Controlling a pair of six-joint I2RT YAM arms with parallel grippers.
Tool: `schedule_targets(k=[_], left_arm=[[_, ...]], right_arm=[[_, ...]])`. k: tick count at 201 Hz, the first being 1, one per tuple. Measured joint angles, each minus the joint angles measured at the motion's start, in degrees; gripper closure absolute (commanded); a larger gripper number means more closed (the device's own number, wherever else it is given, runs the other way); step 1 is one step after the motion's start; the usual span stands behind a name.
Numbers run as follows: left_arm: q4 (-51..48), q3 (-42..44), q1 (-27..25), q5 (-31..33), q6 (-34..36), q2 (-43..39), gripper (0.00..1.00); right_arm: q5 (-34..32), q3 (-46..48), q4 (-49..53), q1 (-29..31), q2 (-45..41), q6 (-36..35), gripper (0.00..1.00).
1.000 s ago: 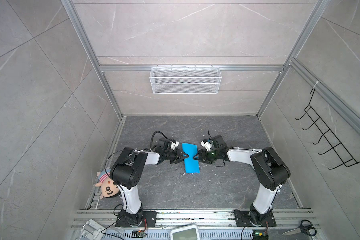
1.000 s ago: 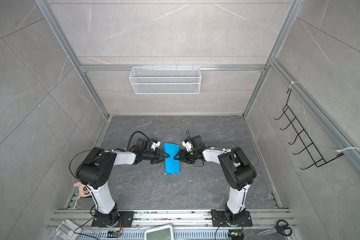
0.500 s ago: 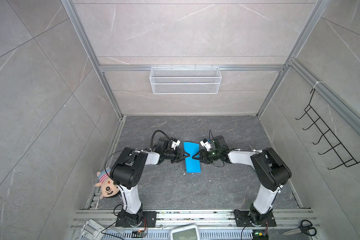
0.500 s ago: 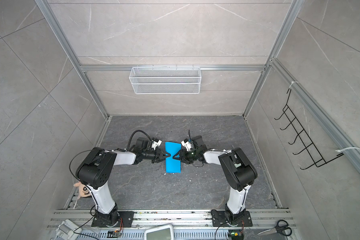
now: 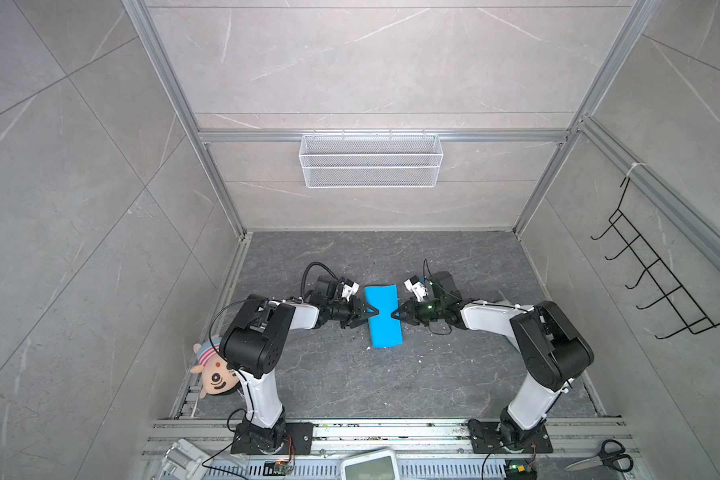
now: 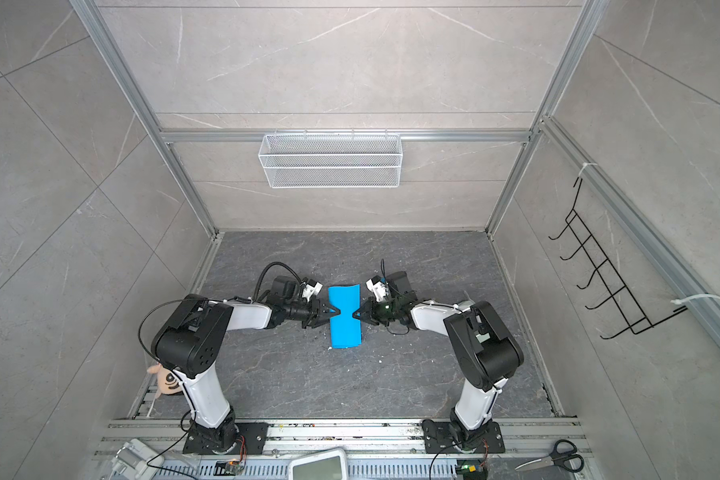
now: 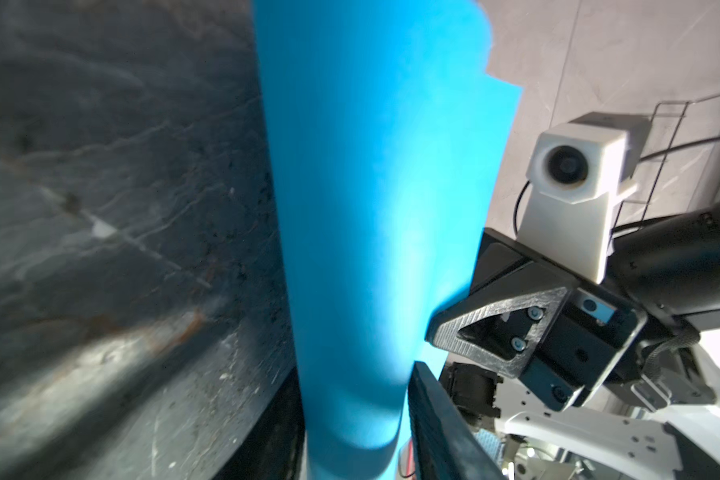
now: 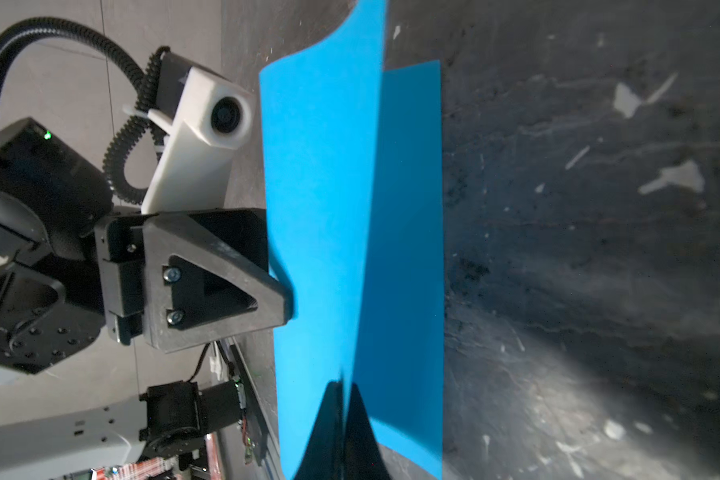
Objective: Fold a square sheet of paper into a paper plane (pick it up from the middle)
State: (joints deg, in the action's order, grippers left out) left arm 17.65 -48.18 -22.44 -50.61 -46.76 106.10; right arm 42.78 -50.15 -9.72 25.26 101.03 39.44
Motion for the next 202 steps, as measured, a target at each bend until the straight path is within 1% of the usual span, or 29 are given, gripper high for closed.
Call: schedule_targets(k=[9,24,56,87,131,157,202], left_arm=[[-1.1,0.0,0.0,1.0,0.4,-0.1,0.36],[-4.0,0.0,0.0,3.2,1.5,-0.9,0.30],[-9.4,0.3,0.6,9.1,3.1,-4.9,0.25],[-9.8,2.3,1.2,12.8,3.3,-9.6,0.25],[-8.4,4.5,1.1,13.6,2.1,-10.1,0.29],[-7.9,4.5,0.5,13.8,1.5,-9.9,0.32],[-8.6,2.5,-1.3,14.8,1.2,-7.1,0.34]], right_arm=[[-0.2,0.0,0.2,0.0,0.0,0.0,0.99],[-0.6,-0.5,1.3,0.3,0.0,0.0,1.00],[-1.8,-3.9,5.4,2.1,0.0,-0.6,0.99],[-2.3,-8.6,8.6,4.4,0.5,-1.7,0.99],[-2.8,-14.0,12.4,5.4,5.2,-3.3,0.98],[-5.2,-15.7,15.9,5.4,7.8,-4.7,0.97],[-11.3,-15.8,21.1,5.4,8.2,-6.7,0.96]])
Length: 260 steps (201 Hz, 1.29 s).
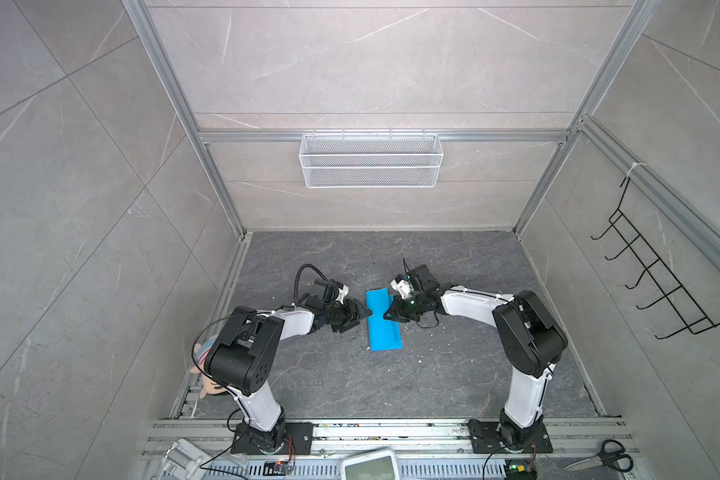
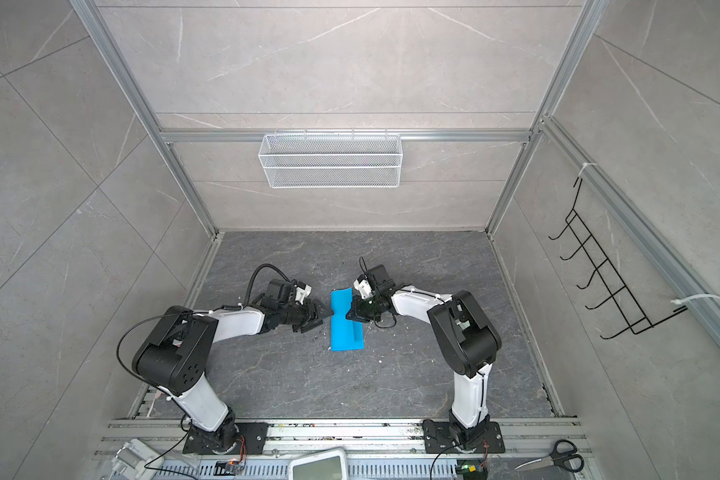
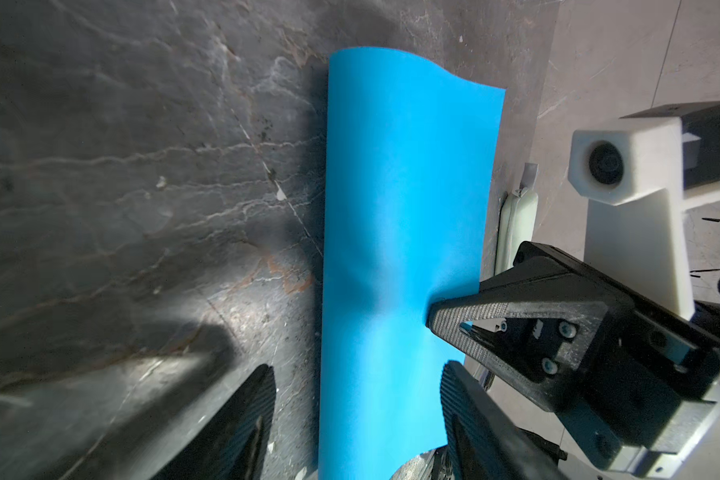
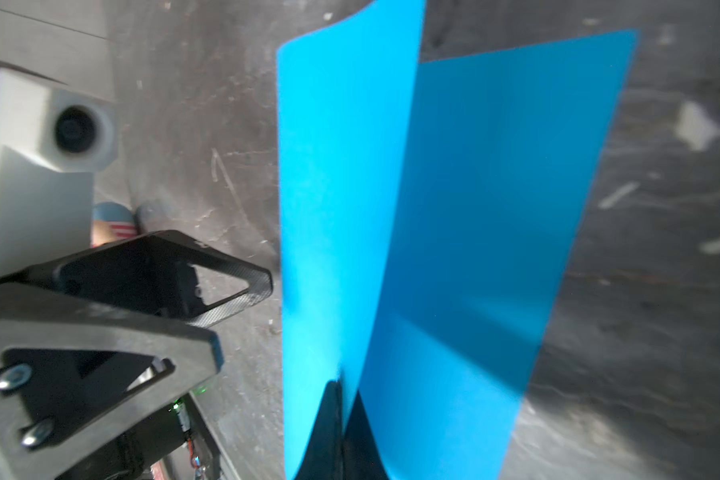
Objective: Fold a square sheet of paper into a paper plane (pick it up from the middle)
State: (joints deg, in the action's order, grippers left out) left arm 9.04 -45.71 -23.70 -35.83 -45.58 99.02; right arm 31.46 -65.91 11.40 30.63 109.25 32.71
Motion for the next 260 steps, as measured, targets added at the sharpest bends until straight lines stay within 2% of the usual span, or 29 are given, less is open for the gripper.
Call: schedule_targets(k=[66,145,260], left_arm=[[-6.5,-6.3,-3.0,3.3,1.4,2.8,0.38],[-12.7,-10.1,-4.7,5.1,2.7,6.0,0.51],[-21.5,-16.2,-6.5,8.9,4.5,8.8,0.61]], right_arm=[[-3.8,-0.7,2.6,0.0,1.5,-1.6,0.96],[-4.3,-2.5,4.1,0.0,3.2,-2.6,0.95],[-4.5,-2.7,4.5,0.0,3.7,-2.6,0.95]])
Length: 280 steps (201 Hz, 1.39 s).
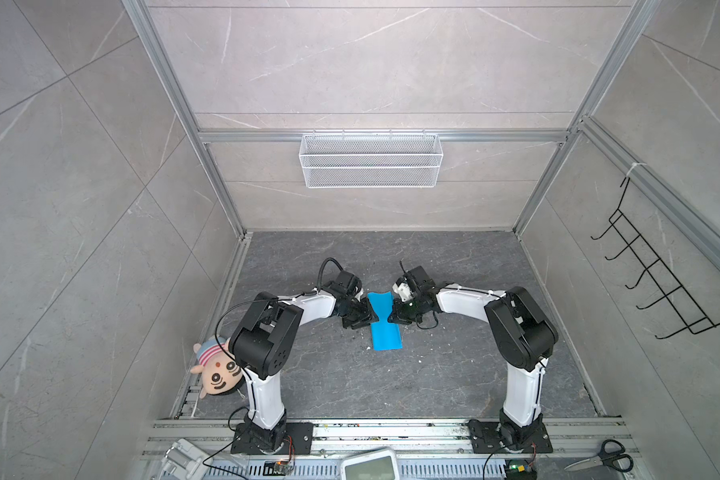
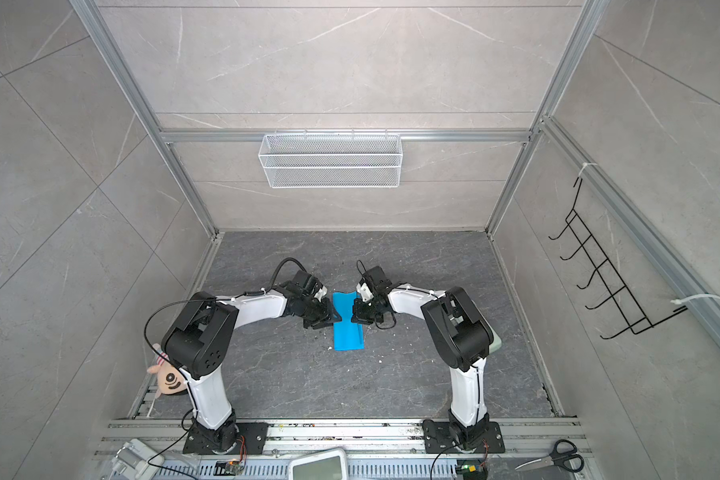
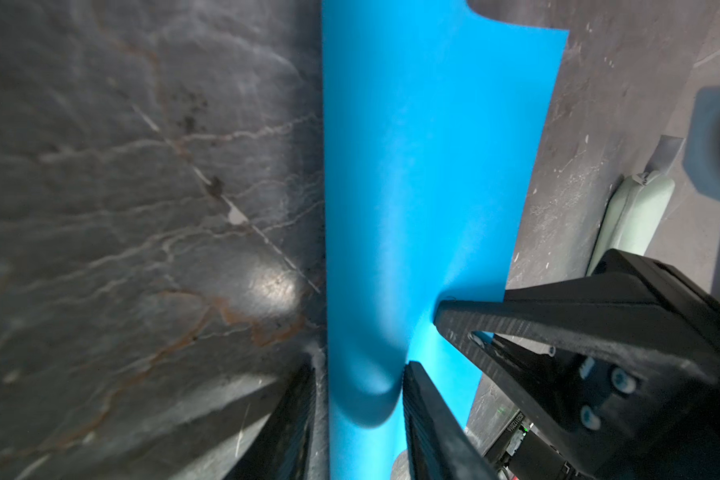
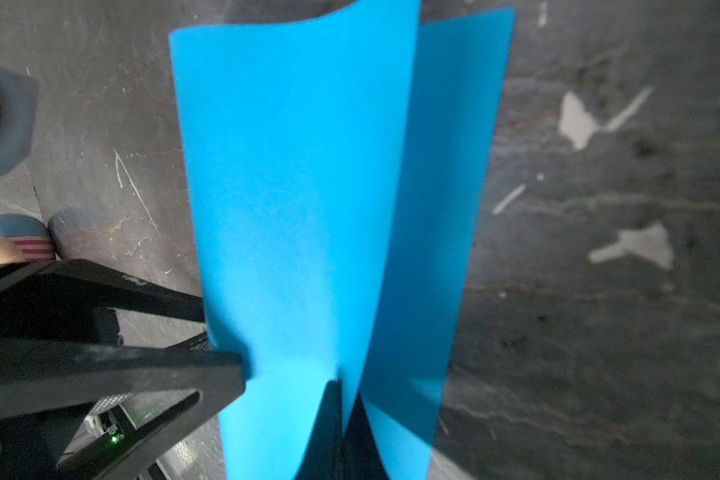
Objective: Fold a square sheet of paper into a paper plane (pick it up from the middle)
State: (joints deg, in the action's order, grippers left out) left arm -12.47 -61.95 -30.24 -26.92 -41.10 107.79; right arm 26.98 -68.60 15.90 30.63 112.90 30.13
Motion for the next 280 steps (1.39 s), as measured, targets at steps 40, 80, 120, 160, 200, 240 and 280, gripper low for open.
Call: schedule_targets(k=[40,80,120,160,200,240,280], left_arm=[[-2.7,-1.9,-0.6,1.4,0.5,0.7,0.64],[-5.9,-4.6,-1.4,3.3,0.9,2.1,0.65],[-8.3,-6.2,-2.4,5.7,1.4,2.5,0.66],[-9.7,-7.3,-2.7,6.3,2.5,3.0,0.66],[-11.4,-8.5,-3.2,7.5,2.7,3.5,0.65],[-13.1,-9.7,-3.3,8.6,2.5,4.0,0.64],[-13.7,-9.8,-3.6,9.3,2.1,4.1,0.64]], right_arm=[[0.0,0.0,0.0,0.0,0.0,0.0,0.92],[-0.5,0.2,-0.3,0.0,-0.1,0.0,0.78],[-3.3,3.8,-0.8,-0.7,-5.2,0.1,0.70],[-5.0,7.1,-2.7,-3.7,-10.2,0.8,0.66],[-5.2,8.3,-3.1,-5.1,-10.3,2.0,0.59],[-5.2,8.9,-4.3,-5.9,-10.4,4.0,0.46],[-6.3,9.6,-4.6,-8.8,-11.5,2.9,0.30]])
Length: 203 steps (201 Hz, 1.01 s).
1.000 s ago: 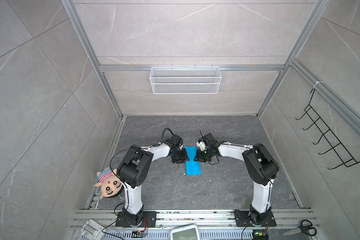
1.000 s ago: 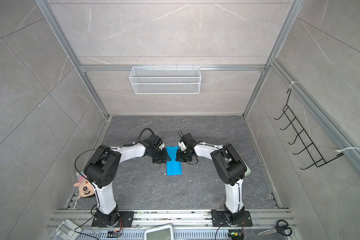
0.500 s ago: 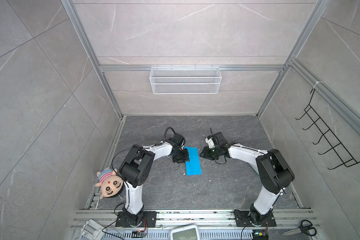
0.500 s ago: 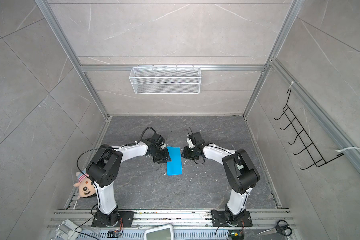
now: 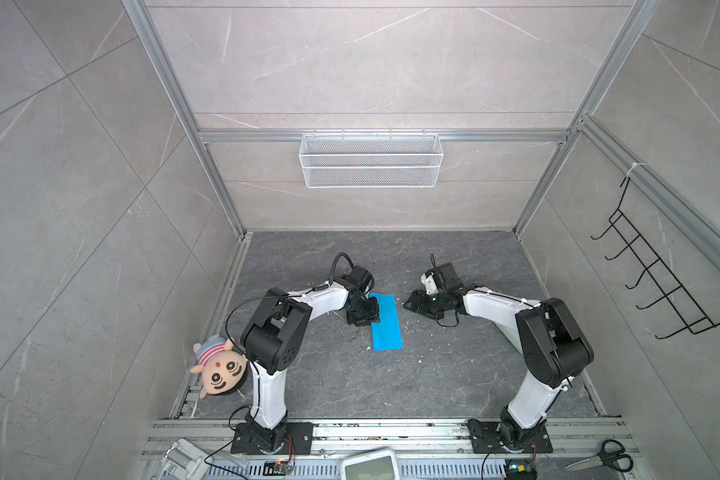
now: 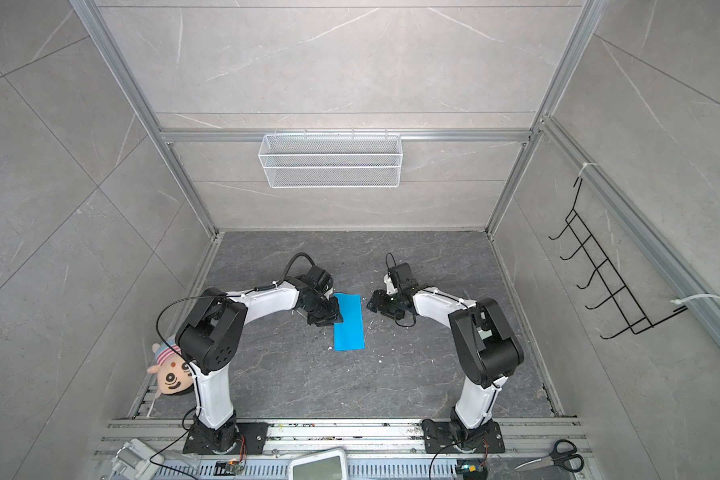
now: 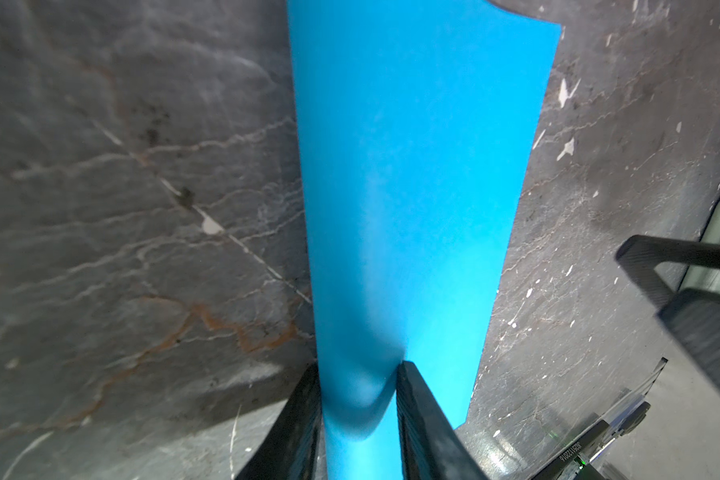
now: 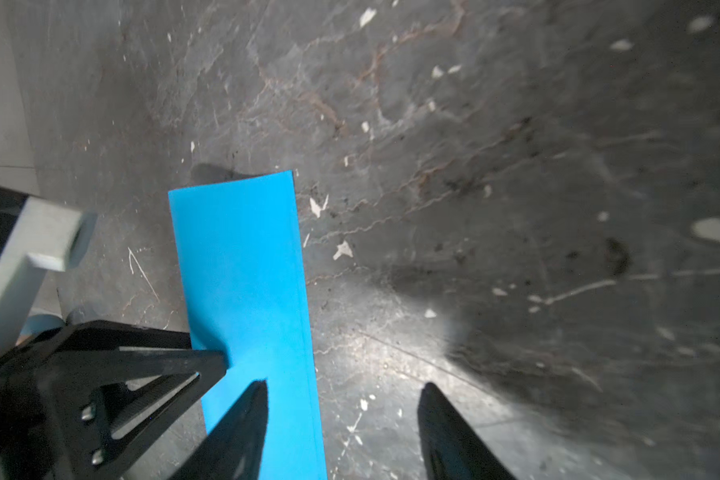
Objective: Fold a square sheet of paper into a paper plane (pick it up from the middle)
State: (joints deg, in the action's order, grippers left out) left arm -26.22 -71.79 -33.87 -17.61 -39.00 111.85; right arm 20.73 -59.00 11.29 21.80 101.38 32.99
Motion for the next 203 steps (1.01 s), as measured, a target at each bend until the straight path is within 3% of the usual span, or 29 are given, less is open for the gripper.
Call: schedule_targets(k=[66,203], left_arm=[[0.0,0.0,-0.5,0.2,-1.4,0.2,0.64],[-2.4,-2.0,-0.7,0.5,-1.5,1.4,0.63]], right_arm=[[0.0,2.5,-2.4,-1.6,-1.8,-3.3,0.01],[0.7,4.1,-5.8,-1.6,-1.7,-3.9,0.02]])
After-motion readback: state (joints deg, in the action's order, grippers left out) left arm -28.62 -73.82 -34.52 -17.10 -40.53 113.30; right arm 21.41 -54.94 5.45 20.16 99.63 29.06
